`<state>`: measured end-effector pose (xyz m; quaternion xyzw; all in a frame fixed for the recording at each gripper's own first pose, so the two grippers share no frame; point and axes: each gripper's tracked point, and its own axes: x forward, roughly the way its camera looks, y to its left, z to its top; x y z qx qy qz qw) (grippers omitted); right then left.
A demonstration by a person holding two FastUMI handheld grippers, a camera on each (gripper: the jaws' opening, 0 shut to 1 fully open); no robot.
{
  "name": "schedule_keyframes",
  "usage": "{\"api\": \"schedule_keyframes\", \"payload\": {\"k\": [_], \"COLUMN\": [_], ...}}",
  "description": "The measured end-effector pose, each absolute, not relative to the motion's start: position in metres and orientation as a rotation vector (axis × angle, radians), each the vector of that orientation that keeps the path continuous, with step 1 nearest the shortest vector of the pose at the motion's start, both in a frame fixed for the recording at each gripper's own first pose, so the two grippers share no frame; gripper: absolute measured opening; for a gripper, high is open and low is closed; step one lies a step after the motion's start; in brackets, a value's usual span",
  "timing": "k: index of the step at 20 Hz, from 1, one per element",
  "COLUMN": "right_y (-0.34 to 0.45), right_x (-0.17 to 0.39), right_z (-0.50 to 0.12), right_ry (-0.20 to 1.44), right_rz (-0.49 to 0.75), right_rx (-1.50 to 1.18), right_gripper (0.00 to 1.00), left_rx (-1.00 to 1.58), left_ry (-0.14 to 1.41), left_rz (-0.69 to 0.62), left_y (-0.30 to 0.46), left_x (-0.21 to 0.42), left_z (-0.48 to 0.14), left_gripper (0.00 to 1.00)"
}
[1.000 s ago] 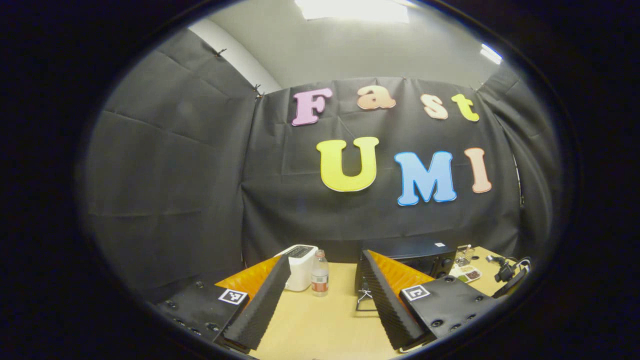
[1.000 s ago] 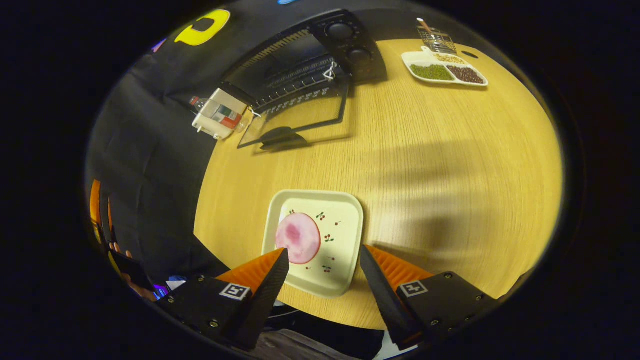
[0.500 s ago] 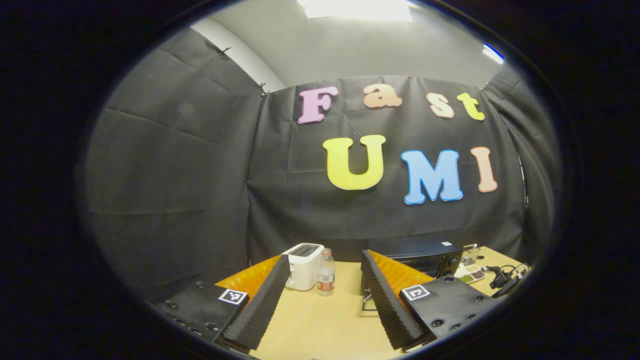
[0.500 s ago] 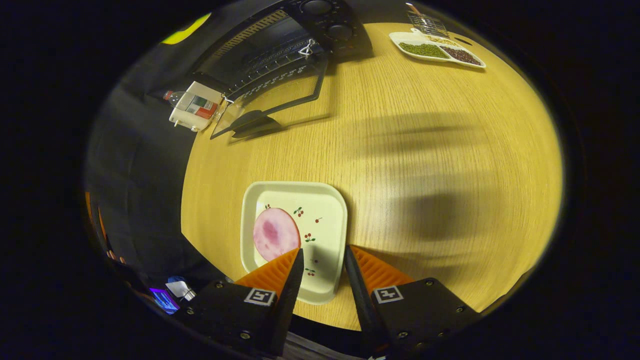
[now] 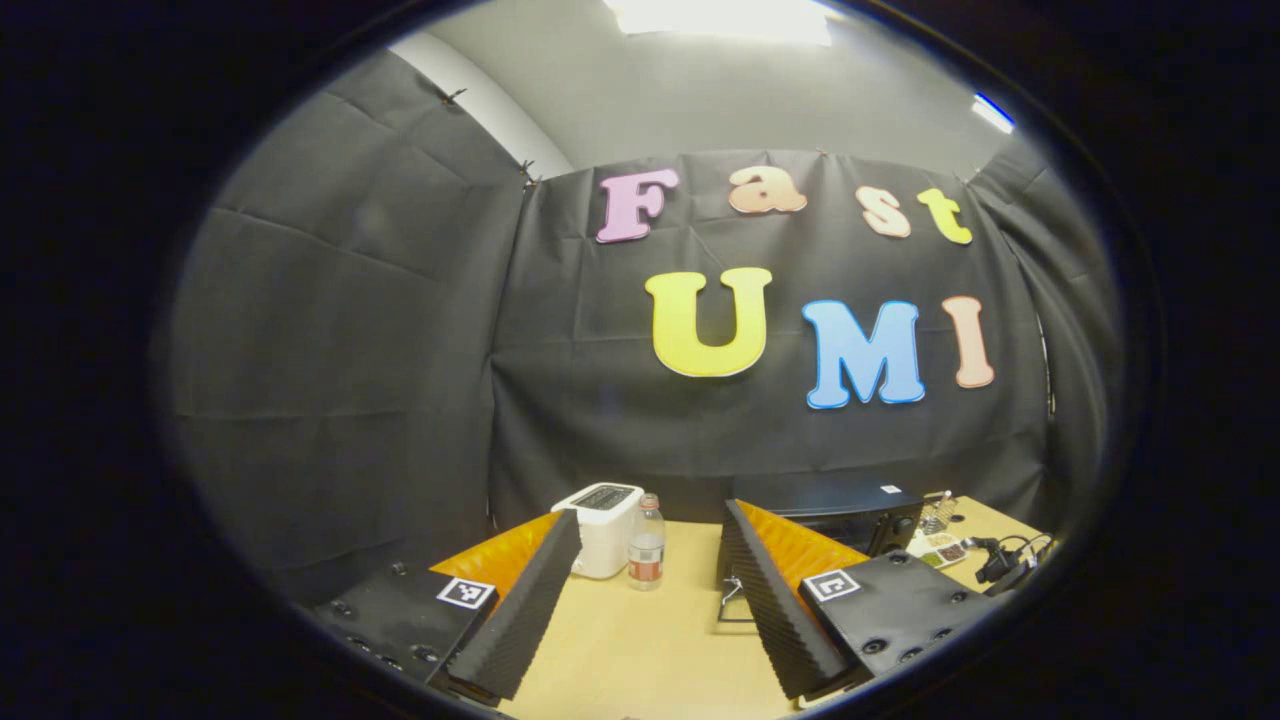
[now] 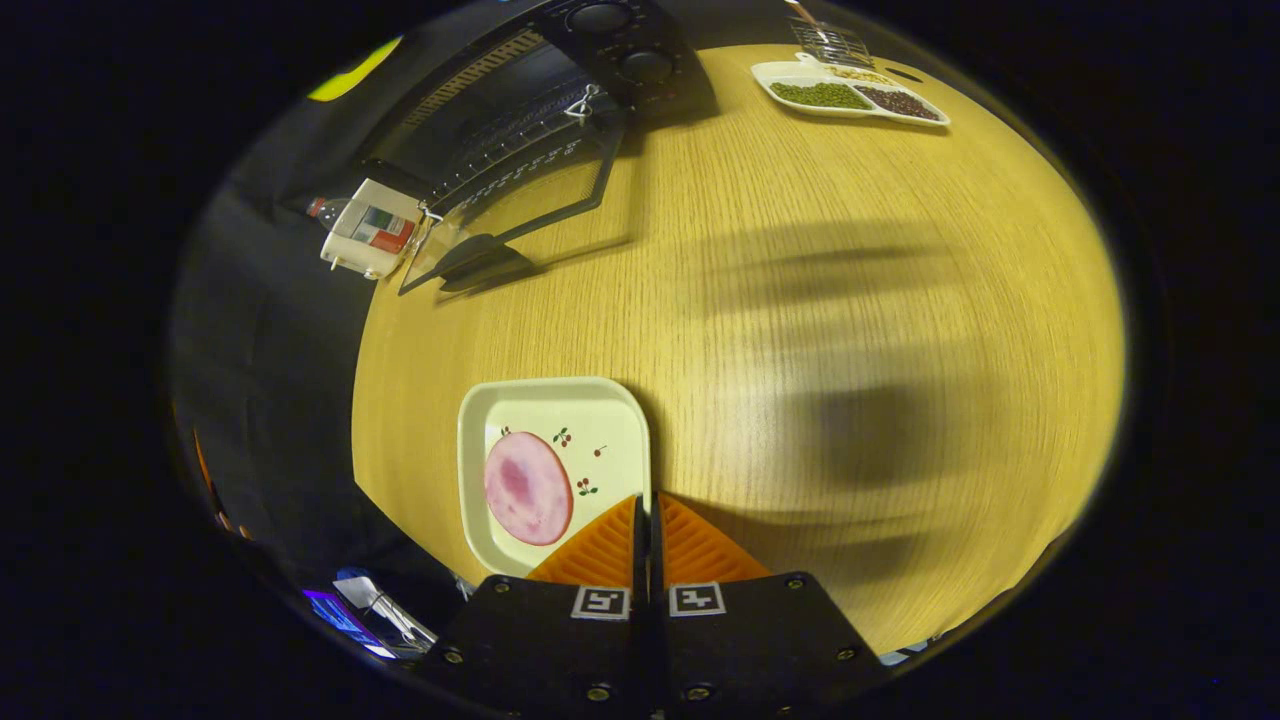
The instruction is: Open the electric oven with the left hand, put the food in, and close the electric oven.
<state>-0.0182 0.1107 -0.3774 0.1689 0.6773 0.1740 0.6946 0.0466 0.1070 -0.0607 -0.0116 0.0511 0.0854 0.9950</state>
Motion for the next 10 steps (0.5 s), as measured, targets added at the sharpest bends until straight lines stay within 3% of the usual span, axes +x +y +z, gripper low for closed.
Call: {"api": "schedule_keyframes", "payload": {"k": [10], "right_y": [0.122], "right_x": [-0.022], "right_z": [-0.355], "right_ry": [1.498], "right_rz": [0.397], "right_rx": [0.594], "right_gripper": [0.0], "left_rx": [-0.018], "left_ry": [0.085], "left_rz": [0.159], "left_y": [0.102], "left_x": [0.05], "left_z": [-0.055], "left_gripper": [1.0]}}
